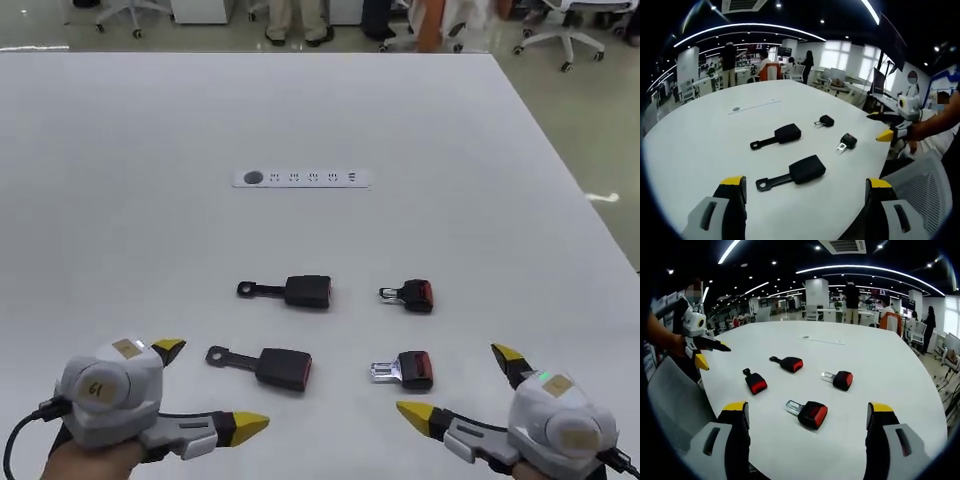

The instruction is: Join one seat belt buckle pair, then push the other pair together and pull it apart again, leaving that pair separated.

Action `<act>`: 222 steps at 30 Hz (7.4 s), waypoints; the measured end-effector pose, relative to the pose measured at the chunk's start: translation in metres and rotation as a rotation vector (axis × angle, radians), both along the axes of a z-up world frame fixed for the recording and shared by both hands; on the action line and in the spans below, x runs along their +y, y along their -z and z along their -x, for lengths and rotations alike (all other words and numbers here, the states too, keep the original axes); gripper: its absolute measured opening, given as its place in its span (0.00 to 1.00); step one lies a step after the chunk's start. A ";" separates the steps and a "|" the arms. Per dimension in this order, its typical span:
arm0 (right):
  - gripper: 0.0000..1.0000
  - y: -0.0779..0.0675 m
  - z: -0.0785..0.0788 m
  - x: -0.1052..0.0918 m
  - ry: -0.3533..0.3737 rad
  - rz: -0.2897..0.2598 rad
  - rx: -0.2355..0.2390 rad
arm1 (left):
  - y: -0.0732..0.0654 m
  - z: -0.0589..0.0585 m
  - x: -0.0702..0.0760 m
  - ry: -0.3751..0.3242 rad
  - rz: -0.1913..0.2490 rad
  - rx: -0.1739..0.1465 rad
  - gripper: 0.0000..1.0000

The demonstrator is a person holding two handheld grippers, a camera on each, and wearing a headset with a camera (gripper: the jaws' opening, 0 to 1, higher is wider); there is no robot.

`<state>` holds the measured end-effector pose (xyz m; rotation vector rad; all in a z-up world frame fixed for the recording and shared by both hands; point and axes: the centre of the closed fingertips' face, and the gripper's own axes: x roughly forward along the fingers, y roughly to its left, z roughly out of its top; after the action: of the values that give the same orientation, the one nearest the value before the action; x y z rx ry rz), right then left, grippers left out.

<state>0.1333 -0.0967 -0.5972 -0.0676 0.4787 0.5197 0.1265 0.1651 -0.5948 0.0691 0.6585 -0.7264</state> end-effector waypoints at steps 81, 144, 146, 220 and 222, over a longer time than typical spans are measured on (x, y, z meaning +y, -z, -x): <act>0.56 0.089 -0.028 0.021 -0.824 0.232 0.255 | 0.087 -0.036 -0.060 0.826 -0.286 0.066 0.57; 0.32 0.098 -0.028 0.082 -0.882 0.360 0.216 | 0.095 -0.044 -0.051 0.721 -0.411 0.084 0.33; 0.32 0.099 -0.029 0.086 -0.879 0.356 0.214 | 0.095 -0.044 -0.052 0.722 -0.415 0.085 0.33; 0.31 0.095 -0.034 0.136 -0.899 0.283 0.151 | 0.097 -0.043 -0.054 0.779 -0.438 0.071 0.32; 0.31 0.095 -0.034 0.135 -0.904 0.274 0.150 | 0.097 -0.043 -0.054 0.795 -0.436 0.063 0.31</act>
<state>0.1676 0.0382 -0.6921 -0.5268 0.6565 1.3474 0.1697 0.1113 -0.6914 0.7432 0.8471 -1.3371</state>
